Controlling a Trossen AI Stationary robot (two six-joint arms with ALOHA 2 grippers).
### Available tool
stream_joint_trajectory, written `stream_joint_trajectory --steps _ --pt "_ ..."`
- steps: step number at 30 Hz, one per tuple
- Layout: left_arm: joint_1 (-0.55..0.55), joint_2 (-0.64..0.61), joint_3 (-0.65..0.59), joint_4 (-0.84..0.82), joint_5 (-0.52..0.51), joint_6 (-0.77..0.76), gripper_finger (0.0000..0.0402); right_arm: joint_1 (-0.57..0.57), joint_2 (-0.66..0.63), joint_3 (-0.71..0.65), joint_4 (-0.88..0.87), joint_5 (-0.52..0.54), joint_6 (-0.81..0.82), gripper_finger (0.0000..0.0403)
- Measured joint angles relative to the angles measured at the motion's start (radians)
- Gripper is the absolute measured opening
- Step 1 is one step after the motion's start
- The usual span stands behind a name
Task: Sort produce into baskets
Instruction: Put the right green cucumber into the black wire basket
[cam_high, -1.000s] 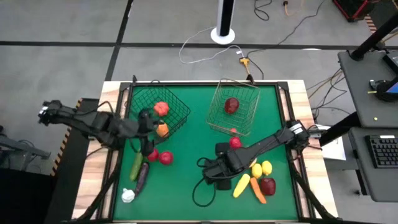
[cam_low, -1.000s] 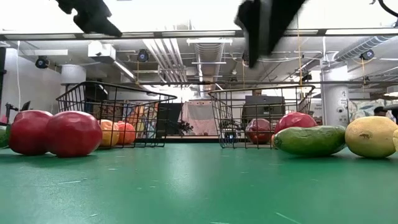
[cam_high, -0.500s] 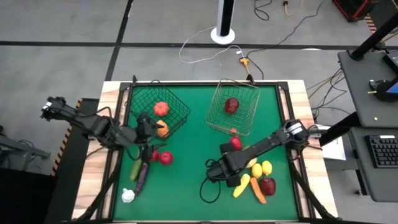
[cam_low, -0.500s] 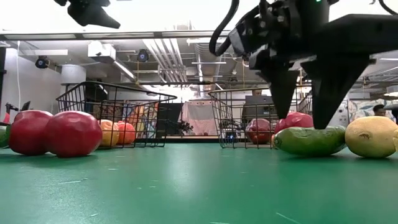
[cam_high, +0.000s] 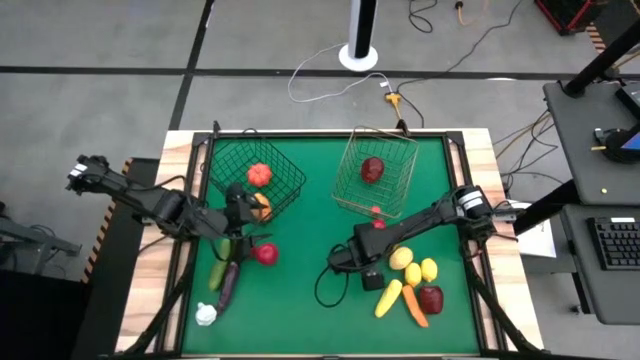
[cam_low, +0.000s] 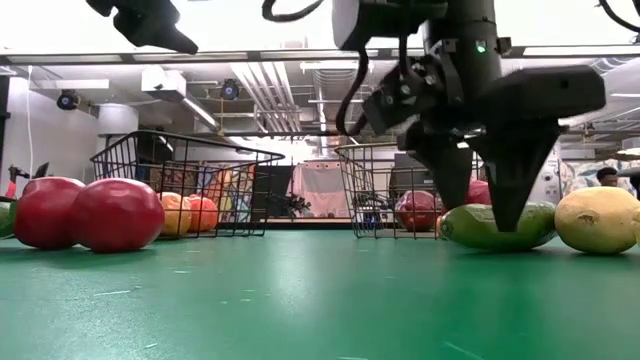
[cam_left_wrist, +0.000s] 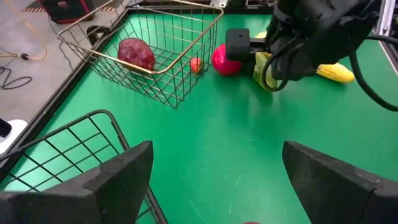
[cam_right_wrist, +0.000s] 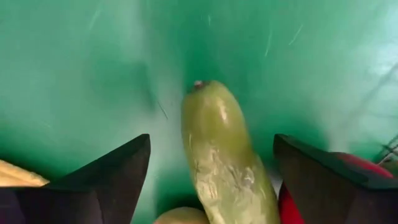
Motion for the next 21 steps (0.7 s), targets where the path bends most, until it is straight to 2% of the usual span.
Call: stream_joint_trajectory --steps 7,17,21 --pt "0.0 0.02 0.0 -0.001 -0.007 0.003 0.0338 -0.001 0.0 -0.046 0.065 -0.002 0.0 0.0266" --pt "0.0 0.047 0.0 -0.001 -0.001 0.002 0.0338 -0.002 0.0 -0.025 0.106 -0.001 0.036 0.0115" --pt "0.0 0.069 0.0 -0.001 0.0 0.001 0.0338 0.0 0.0 0.018 0.107 -0.006 0.052 0.0107"
